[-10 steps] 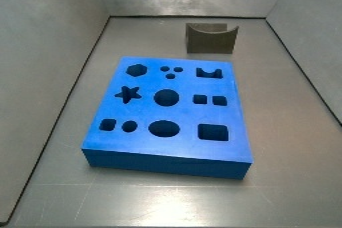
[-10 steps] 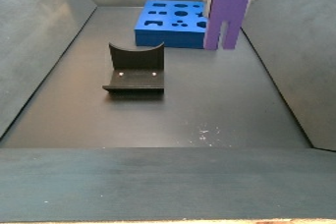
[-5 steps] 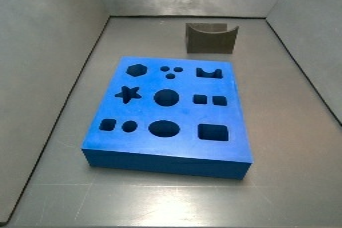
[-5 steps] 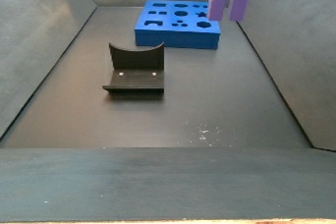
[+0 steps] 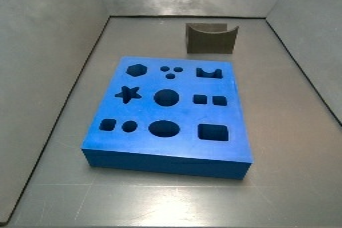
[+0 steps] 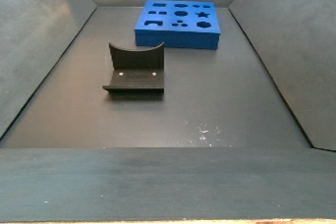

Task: Pick up the double-square object. Move up. Rotate the double-square object. Place the double-square object on the fixture. Regrasp the double-square object. Move to above the board. Insert the double-square object.
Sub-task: Move to above the board.

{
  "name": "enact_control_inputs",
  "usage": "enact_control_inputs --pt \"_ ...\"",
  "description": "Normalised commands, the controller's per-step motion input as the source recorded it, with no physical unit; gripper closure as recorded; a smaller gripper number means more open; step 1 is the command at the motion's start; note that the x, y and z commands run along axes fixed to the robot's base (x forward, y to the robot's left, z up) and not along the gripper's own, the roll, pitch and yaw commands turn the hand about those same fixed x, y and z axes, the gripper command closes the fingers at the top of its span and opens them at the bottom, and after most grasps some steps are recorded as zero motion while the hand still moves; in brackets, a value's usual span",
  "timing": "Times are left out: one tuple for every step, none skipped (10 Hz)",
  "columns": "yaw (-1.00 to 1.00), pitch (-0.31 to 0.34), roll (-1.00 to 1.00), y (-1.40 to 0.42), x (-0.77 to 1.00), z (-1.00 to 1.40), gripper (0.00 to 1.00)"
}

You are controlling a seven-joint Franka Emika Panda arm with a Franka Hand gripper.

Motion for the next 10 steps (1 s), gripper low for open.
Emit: enact_control_inputs --pt "0.0 0.098 -0.01 -1.0 0.18 0.29 1.0" --pt "0.01 0.096 0.0 -1.0 0.19 0.29 1.0" --pt "0.01 0.104 0.0 -1.0 0.2 0.29 1.0" --pt "0.01 0.111 0.0 -1.0 0.21 0.29 1.0" --pt "0.01 0.117 0.0 -1.0 0.23 0.3 1.0" --pt "0.01 0.124 0.01 -1.0 0.24 0.3 1.0" --pt "0.01 0.132 0.01 -1.0 0.26 0.3 1.0" --pt "0.01 0.13 0.01 -0.9 0.27 0.27 1.0" --pt "0.01 0.129 0.02 -0.64 0.21 0.2 1.0" --pt "0.01 0.116 0.04 -0.33 0.14 0.11 1.0"
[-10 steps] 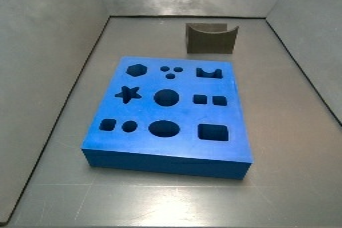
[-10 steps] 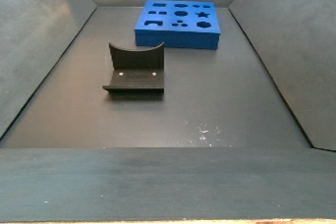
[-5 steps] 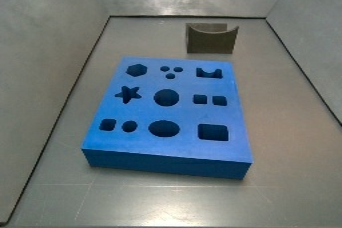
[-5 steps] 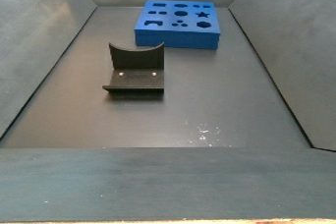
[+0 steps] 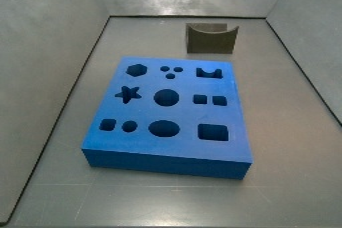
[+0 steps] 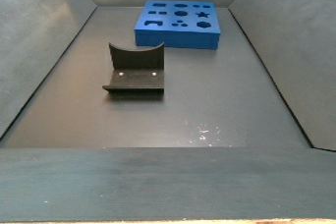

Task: Pick up the double-square object. Move up. Rotate the double-square object. Place the double-square object on the fixture. Regrasp the double-square object. Move to above the board. Insert the double-square object.
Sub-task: Move to above the board, then insert the double-square object.

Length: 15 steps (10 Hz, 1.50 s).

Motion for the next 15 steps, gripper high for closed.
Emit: enact_control_inputs --pt "0.01 0.1 0.05 -0.17 0.1 0.06 1.0" --pt "0.0 -0.043 0.0 0.0 0.0 0.0 1.0" --pt "0.0 0.0 0.0 0.0 0.03 -0.02 1.0" --pt "0.0 0.0 0.09 0.0 0.0 -0.11 1.0" --pt "0.0 -0.029 0.11 -0.03 0.11 -0.29 1.0" --pt "0.0 -0.069 0.09 -0.02 0.31 -0.35 1.0" --pt "0.0 -0.14 0.08 -0.04 0.31 -0.41 1.0" --pt "0.0 -0.151 0.06 -0.04 0.33 -0.38 1.0" --pt "0.0 -0.091 0.13 -0.04 0.34 -0.39 1.0" --pt "0.0 -0.051 0.13 -0.03 0.38 -0.37 1.0" --pt "0.0 -0.066 0.13 -0.05 0.37 -0.41 1.0" --pt "0.0 -0.066 0.14 -0.06 0.35 -0.41 1.0" --pt "0.03 -0.086 0.11 -0.09 0.29 -0.42 1.0" --pt "0.02 -0.094 0.09 -0.08 0.29 -0.42 1.0" --pt "0.03 -0.094 0.11 -0.1 0.29 -0.39 1.0"
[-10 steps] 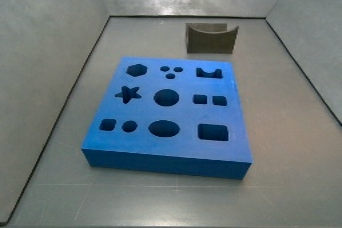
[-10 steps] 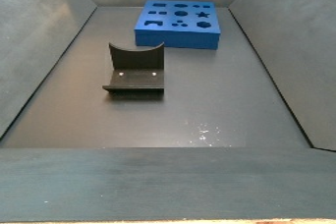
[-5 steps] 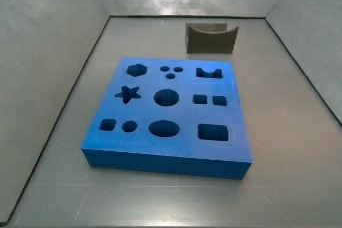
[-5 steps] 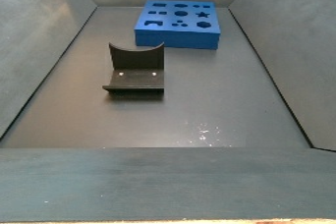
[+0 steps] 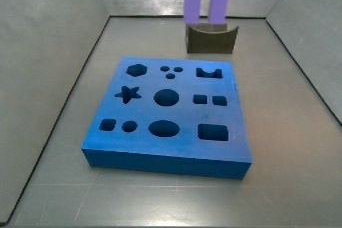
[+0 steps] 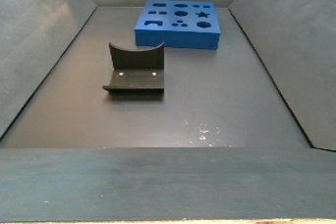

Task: Pick up the double-square object. Move up. Rotate the double-square object. Place the double-square object on the fixture. Regrasp the double-square object. Move to above the board. Insert the double-square object.
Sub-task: Insert the double-square object.

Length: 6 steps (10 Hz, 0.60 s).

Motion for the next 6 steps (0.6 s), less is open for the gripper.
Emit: enact_control_inputs --pt "0.04 -0.06 0.12 -0.09 0.29 -0.39 1.0" --pt "0.03 -0.051 0.15 -0.11 0.23 -0.39 1.0" --pt "0.05 -0.077 0.21 -0.16 0.18 -0.41 1.0" --pt "0.07 -0.117 0.27 -0.2 0.15 -0.41 1.0" --pt "0.06 -0.149 0.27 -0.2 0.11 -0.42 1.0" --pt "0.05 -0.163 0.25 -0.19 0.11 -0.41 1.0"
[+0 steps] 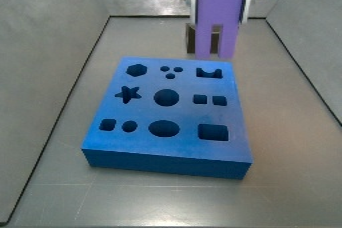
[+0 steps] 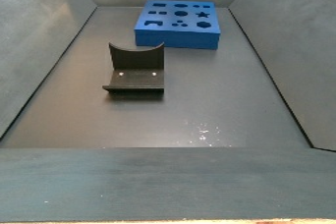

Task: Pick up the double-square object. Move up. Rotate the double-square object. Place the double-square object on the fixture. Regrasp the double-square object. Move to above the board. Insert the double-square object.
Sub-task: Insert the double-square object.

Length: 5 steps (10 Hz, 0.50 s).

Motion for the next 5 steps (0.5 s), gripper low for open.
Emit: enact_control_inputs --pt "0.04 -0.166 0.2 -0.14 0.1 -0.41 1.0" --pt "0.04 -0.131 0.18 -0.12 0.13 -0.42 1.0" --pt "0.04 -0.077 0.17 -0.1 0.15 -0.43 1.0" --pt "0.04 -0.071 0.16 -0.11 0.13 -0.45 1.0" --pt "0.04 -0.023 0.16 -0.11 0.14 -0.44 1.0"
